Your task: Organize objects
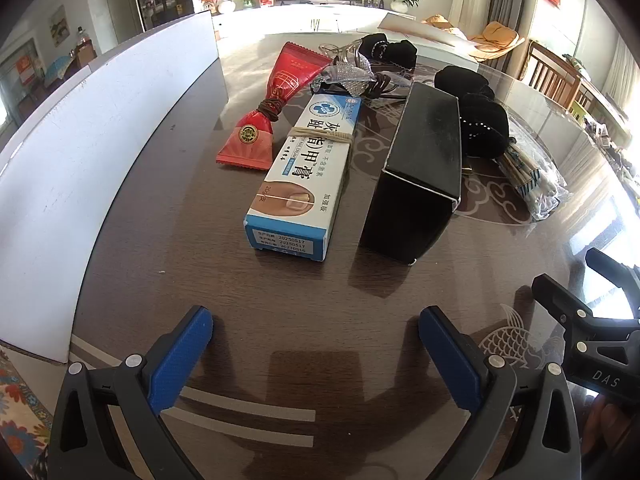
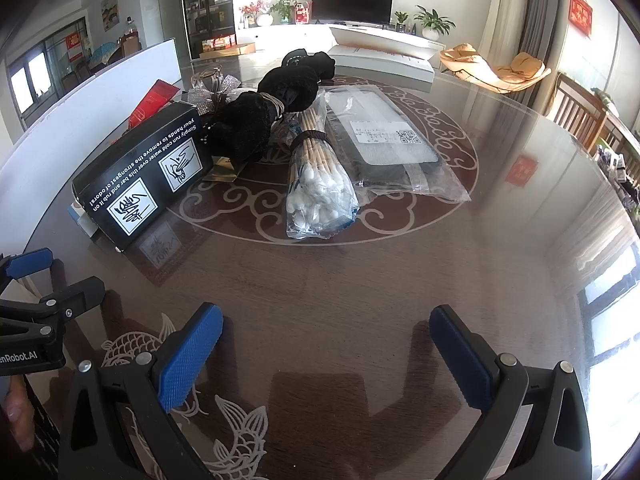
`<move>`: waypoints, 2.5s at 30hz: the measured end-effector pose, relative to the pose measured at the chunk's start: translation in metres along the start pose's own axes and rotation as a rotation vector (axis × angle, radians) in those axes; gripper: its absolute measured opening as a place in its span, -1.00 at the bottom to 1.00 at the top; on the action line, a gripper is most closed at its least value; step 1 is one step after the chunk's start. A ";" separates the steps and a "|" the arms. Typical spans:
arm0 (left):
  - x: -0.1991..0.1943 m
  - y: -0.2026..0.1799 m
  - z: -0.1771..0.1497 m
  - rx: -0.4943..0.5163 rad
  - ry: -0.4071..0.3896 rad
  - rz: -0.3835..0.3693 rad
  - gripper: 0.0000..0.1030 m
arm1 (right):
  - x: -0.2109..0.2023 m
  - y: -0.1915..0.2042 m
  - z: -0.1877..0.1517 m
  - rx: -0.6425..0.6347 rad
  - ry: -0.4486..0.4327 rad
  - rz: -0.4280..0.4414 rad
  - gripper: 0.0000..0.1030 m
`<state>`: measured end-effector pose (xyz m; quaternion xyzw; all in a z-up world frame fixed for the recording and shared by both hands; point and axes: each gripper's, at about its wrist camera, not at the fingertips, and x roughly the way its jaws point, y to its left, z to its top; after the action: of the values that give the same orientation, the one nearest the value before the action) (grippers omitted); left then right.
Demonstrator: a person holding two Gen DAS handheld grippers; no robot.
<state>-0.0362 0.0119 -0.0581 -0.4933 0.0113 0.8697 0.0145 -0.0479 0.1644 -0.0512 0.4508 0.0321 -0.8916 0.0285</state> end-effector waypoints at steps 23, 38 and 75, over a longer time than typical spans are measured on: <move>-0.001 0.000 -0.001 -0.002 0.000 0.000 1.00 | 0.003 -0.002 0.000 0.011 0.004 0.010 1.00; -0.001 0.000 -0.002 -0.002 0.000 0.000 1.00 | 0.003 -0.002 0.000 0.010 0.004 0.010 1.00; -0.002 0.031 -0.001 -0.136 0.012 0.074 1.00 | 0.003 -0.002 0.000 0.011 0.004 0.010 1.00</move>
<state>-0.0358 -0.0190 -0.0569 -0.4977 -0.0296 0.8653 -0.0512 -0.0501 0.1664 -0.0539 0.4527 0.0251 -0.8908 0.0306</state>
